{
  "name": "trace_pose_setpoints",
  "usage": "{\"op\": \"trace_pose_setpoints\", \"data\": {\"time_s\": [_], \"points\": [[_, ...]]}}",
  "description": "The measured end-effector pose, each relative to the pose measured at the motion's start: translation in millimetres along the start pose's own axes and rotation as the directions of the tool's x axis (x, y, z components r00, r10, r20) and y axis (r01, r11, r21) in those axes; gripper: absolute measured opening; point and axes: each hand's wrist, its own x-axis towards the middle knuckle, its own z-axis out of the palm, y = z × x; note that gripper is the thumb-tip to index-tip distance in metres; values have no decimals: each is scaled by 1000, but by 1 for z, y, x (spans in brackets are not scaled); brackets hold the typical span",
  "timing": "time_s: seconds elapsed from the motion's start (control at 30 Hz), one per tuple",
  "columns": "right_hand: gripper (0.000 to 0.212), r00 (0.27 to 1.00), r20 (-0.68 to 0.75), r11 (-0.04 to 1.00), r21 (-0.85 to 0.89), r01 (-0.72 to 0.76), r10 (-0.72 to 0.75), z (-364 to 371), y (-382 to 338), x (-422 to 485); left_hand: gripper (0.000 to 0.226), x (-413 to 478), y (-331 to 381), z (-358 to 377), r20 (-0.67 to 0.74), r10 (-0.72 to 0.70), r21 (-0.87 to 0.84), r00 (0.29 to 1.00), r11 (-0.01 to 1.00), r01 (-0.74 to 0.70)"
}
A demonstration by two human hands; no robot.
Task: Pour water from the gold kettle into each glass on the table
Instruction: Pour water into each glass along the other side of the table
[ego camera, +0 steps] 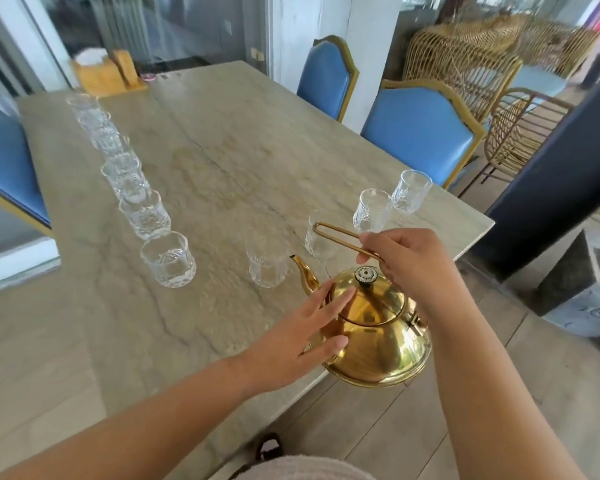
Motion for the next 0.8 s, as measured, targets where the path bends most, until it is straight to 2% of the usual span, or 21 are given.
{"op": "trace_pose_setpoints", "data": {"time_s": [0.13, 0.33, 0.6, 0.8], "points": [[34, 998, 43, 996, -70, 59, -56, 7, -14, 16, 62, 6, -9, -13, 1, 18, 17, 1000, 1000, -18], [32, 980, 151, 952, -256, 168, -133, 18, -33, 41, 61, 13, -18, -26, -1, 3, -44, 1000, 999, -4], [32, 947, 299, 880, -409, 241, -120, 31, -48, 69, 61, 22, -24, -27, -48, -5, -111, 999, 994, 0], [32, 930, 349, 858, -436, 273, -119, 38, -56, 83, 59, 27, -23, -31, -88, -14, -189, 996, 982, -3]]}}
